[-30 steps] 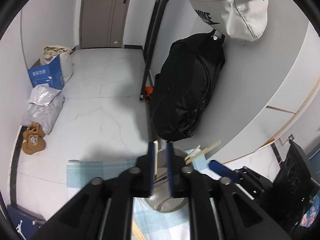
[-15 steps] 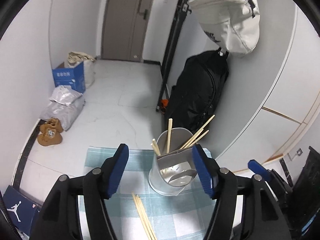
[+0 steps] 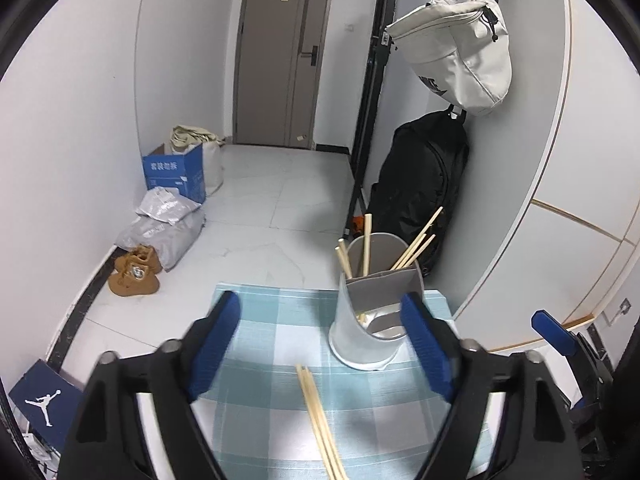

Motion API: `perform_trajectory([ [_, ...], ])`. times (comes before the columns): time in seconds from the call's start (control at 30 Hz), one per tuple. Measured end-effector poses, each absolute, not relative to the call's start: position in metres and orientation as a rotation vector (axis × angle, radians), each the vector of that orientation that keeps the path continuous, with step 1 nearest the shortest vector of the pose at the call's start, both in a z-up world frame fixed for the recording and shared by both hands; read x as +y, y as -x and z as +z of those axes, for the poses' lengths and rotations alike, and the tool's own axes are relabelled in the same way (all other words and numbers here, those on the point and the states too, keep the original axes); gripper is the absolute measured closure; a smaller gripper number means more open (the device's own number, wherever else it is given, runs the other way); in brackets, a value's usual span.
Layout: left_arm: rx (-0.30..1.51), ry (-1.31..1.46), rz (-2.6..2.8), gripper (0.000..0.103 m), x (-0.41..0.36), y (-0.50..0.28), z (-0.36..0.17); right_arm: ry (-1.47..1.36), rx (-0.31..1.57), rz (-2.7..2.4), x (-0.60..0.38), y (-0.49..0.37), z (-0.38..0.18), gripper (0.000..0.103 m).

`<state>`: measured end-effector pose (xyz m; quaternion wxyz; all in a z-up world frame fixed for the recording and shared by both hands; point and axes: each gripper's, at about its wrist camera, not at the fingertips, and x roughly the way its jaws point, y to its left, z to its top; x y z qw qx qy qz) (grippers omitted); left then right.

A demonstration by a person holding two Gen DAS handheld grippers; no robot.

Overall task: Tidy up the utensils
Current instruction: 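Withdraw both open tools from the holder back toward the chopstick pile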

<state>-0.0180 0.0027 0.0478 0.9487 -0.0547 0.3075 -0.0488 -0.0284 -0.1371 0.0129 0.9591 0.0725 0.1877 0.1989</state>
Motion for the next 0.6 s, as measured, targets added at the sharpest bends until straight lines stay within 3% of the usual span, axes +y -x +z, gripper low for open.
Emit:
perform_trajectory([
  [0.6,0.701,0.223,-0.05,0.018,0.039,0.009,-0.032,-0.101,0.567,0.378,-0.112,0.014,-0.052,0.0],
])
